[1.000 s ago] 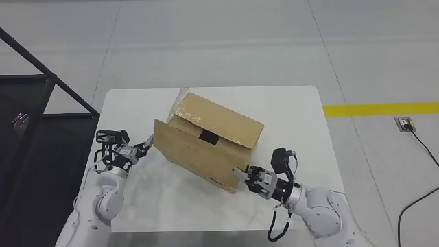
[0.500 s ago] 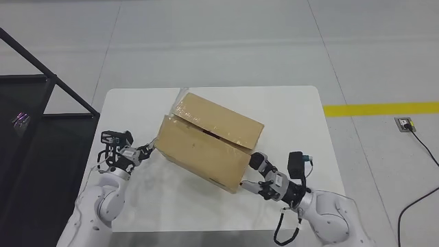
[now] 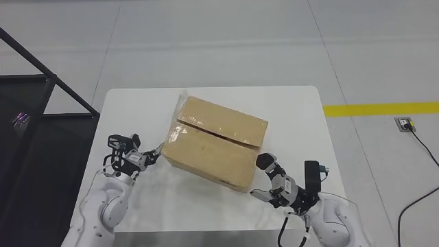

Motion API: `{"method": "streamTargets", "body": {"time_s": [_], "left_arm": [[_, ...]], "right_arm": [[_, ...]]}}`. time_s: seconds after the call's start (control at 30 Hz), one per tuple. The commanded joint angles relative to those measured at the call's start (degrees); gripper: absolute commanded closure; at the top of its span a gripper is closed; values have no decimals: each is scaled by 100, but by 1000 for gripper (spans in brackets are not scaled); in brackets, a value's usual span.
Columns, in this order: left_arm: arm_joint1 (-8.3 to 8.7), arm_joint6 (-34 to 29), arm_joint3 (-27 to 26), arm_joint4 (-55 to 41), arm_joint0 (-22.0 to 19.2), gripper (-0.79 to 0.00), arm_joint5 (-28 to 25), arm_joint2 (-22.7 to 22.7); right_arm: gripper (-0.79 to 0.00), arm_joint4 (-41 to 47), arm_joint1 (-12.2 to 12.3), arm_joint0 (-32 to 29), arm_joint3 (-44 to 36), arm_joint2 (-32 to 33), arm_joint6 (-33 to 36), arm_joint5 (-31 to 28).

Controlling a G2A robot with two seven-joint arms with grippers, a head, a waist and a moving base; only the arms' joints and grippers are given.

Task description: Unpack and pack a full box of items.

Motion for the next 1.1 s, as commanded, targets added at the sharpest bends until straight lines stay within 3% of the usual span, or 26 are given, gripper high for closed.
{"method": "streamTargets", "body": {"time_s": [0.0,0.7,0.77,0.87,1.07], "left_arm": [[2,14,-69,31,48,-785,-42,19],[90,-16,-475,640,423,-785,-833,118],[92,-5,-470,618,432,-785,-833,109],[94,23,-440,510,433,-785,-796,63],[102,-14,-390,474,396,-785,-773,34]], "right_arm": [[-785,-65,-2,12,31,-15,-86,-12],[-785,-179,19,212,293,-148,-238,-2],[-785,-364,36,189,204,-102,-127,149],[-785,-749,111,41,-22,24,205,-160],[-785,-1654,282,-348,-570,83,954,-160]]}}
